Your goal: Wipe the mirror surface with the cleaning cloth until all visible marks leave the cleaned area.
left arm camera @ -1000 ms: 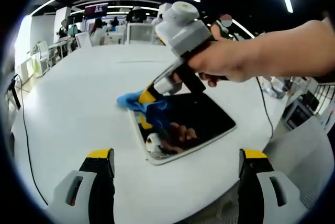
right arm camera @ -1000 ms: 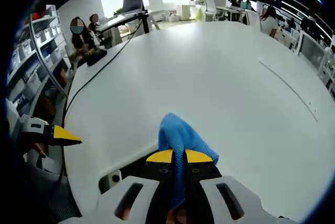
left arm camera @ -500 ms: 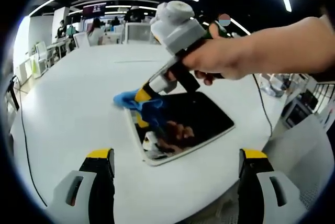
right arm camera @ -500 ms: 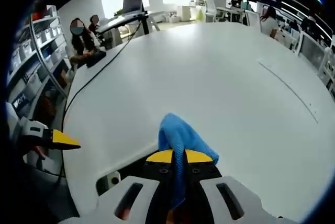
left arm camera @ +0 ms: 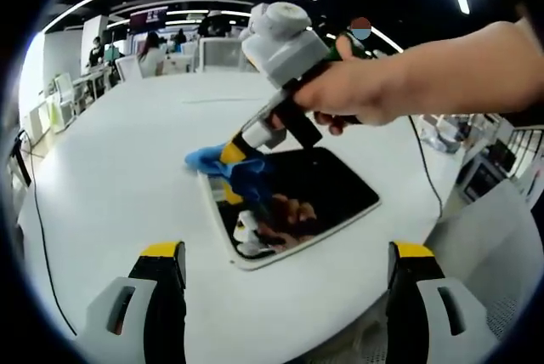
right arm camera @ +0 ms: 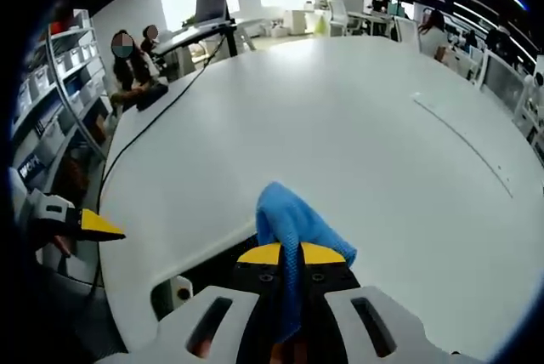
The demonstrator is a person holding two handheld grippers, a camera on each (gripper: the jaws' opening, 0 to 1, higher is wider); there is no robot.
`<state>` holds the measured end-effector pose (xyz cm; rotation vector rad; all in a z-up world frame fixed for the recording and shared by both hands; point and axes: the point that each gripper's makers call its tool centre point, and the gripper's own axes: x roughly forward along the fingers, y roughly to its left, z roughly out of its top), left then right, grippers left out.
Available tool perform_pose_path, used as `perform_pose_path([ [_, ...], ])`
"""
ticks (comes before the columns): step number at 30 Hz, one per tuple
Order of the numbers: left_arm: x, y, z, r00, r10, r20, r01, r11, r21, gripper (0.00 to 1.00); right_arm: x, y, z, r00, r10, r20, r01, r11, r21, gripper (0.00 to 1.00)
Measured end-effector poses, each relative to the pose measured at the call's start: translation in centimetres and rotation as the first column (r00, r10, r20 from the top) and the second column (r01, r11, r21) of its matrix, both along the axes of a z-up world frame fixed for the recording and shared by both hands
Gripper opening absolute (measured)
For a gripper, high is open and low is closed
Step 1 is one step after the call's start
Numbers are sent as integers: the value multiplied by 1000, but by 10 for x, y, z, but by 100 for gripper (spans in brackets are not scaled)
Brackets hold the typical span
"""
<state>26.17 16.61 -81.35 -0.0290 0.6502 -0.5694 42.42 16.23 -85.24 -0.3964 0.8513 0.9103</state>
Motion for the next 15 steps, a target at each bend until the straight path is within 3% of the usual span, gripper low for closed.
perform_pose_path([
  [15,-1,-1,-1,1000,-11,-3,11,1000,8,99,-8,-15,4,1000,-4,21,5,1000,-7,2],
])
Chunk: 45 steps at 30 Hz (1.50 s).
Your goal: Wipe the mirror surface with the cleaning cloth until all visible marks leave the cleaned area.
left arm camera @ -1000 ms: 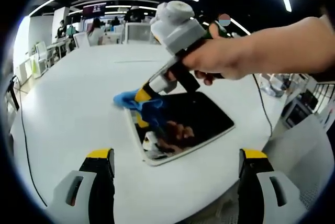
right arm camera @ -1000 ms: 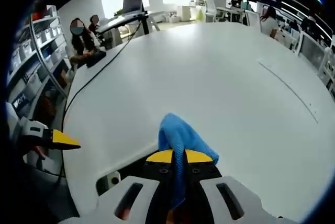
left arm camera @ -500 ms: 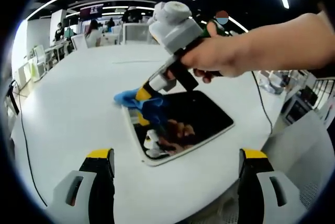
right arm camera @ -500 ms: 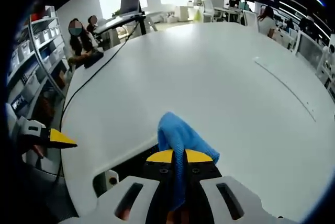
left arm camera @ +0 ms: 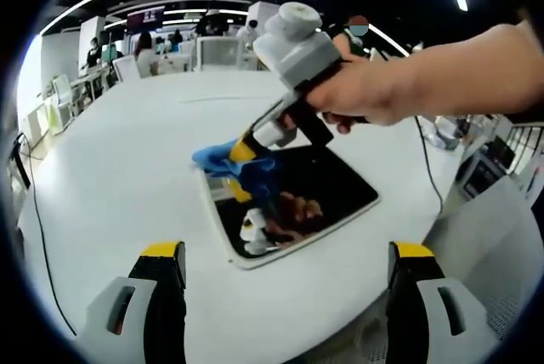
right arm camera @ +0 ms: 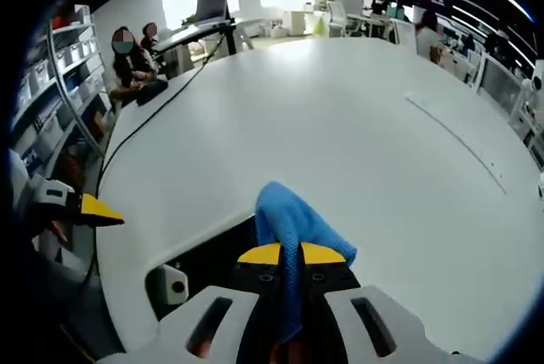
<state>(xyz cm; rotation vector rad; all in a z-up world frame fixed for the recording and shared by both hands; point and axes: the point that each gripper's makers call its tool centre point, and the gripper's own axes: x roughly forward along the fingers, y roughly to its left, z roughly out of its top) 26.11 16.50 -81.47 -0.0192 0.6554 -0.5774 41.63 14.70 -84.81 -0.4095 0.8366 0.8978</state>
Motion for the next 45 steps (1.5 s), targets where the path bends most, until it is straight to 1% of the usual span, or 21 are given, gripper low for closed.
perform_pose_path([
  [11,0,-1,-1,1000,1,2,-1,1000,-3,99,0,-16,0,1000,-16,5,16,1000,-11,2],
  [16,0,-1,-1,1000,2,2,-2,1000,-2,99,0,-23,0,999,-34,7,34,999,-2,2],
  [28,-1,-1,0,1000,1,2,-1,1000,0,99,-3,-27,-2,999,-41,23,41,999,-9,2],
  [35,-1,0,-1,1000,-1,2,1,1000,3,99,-12,-28,-2,999,-41,27,42,999,-7,2],
  [45,-3,-2,2,1000,-7,5,7,1000,6,99,-30,-29,-1,999,-31,40,31,1000,-6,2],
])
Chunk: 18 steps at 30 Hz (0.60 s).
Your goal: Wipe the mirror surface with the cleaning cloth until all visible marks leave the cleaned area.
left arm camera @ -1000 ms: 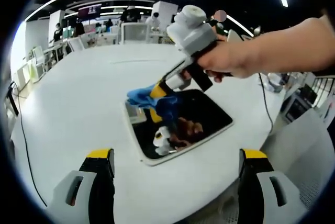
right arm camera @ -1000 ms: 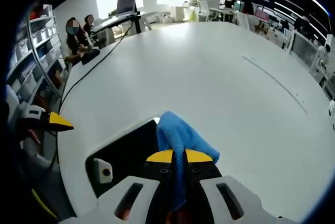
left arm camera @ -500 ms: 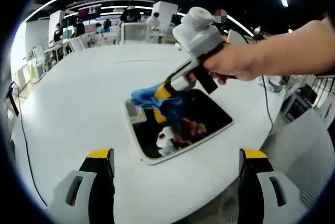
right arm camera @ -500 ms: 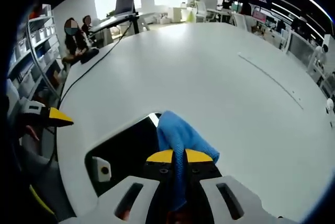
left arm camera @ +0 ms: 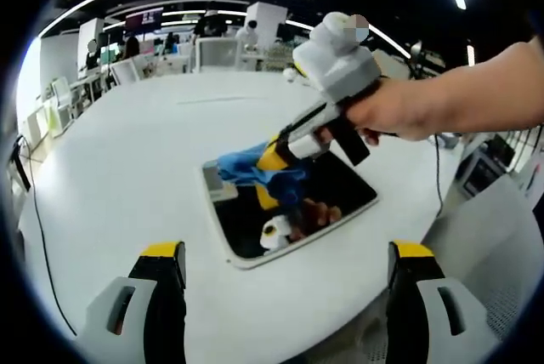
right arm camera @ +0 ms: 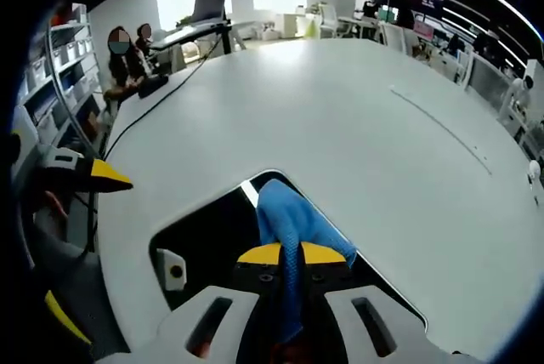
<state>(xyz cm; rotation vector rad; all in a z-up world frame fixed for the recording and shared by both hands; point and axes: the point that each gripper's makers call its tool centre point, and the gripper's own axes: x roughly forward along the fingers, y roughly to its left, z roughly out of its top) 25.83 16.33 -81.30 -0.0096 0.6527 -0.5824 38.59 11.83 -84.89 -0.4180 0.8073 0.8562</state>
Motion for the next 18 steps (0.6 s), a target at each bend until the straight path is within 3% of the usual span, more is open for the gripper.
perform_pose_path([
  [18,-1,-2,-2,1000,-13,-7,13,1000,2,99,-36,0,0,1000,12,-18,-12,1000,27,2],
])
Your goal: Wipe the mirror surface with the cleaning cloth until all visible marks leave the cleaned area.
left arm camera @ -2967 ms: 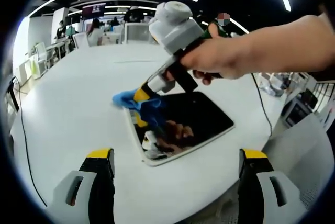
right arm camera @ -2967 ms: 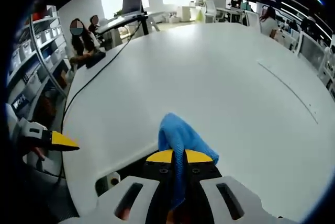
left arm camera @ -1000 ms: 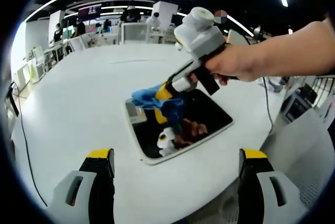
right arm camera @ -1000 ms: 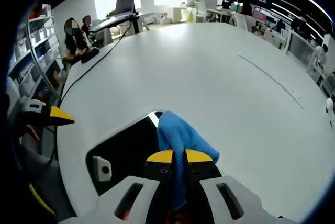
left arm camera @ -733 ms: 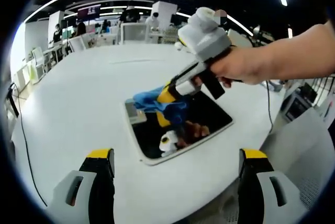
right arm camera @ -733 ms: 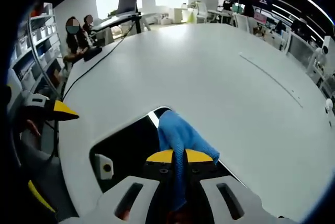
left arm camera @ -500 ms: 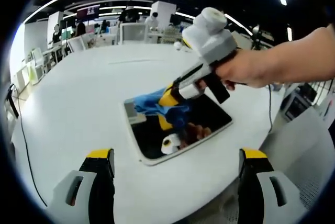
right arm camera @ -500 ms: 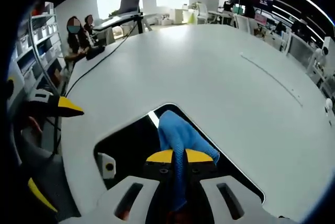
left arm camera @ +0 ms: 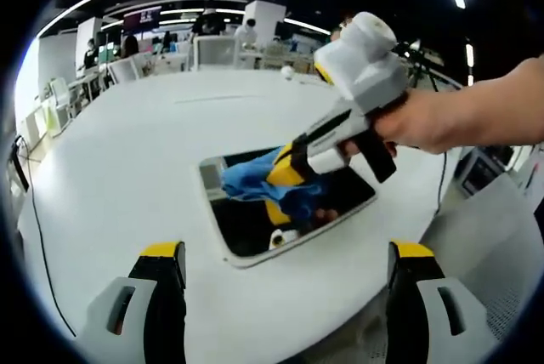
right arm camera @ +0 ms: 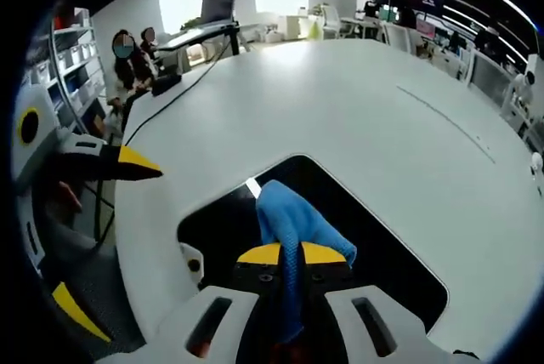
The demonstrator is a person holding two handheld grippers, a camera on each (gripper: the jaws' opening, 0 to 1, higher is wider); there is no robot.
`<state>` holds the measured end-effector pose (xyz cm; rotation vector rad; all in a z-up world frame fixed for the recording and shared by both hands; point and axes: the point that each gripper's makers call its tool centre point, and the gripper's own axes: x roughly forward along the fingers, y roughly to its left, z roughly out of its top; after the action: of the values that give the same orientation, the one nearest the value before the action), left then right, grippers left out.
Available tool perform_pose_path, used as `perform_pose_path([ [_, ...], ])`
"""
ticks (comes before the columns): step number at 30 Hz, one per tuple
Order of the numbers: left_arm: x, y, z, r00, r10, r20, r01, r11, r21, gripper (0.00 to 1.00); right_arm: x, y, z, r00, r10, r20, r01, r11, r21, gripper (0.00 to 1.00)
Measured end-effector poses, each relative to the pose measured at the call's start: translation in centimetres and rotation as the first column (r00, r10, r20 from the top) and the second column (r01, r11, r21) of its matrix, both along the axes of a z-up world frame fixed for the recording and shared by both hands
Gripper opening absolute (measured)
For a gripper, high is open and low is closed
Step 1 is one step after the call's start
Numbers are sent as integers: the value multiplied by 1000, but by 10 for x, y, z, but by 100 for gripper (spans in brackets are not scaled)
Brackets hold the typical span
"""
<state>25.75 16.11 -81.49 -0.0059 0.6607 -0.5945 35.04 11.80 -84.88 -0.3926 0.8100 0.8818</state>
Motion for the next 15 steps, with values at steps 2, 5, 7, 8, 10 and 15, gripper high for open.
perform_pose_path([
  [2,0,-2,0,1000,-10,4,10,1000,5,99,-3,0,0,1000,-1,0,1,1000,4,2],
  [5,0,-1,0,1000,-8,4,8,1000,4,99,-8,-1,0,1000,-7,-2,7,1000,10,2],
  [7,1,-1,0,1000,-5,7,5,1000,7,99,-12,-1,0,1000,-15,-7,15,1000,18,2],
  [8,1,0,0,1000,-4,7,4,1000,9,99,-14,-1,0,1000,-21,-11,21,999,24,2],
  [10,1,0,0,1000,-5,6,5,1000,10,99,-17,-1,0,1000,-28,-13,29,999,31,2],
  [15,-2,-3,-1,1000,-28,-1,28,999,17,99,-30,0,1,999,-35,-28,36,998,46,2],
])
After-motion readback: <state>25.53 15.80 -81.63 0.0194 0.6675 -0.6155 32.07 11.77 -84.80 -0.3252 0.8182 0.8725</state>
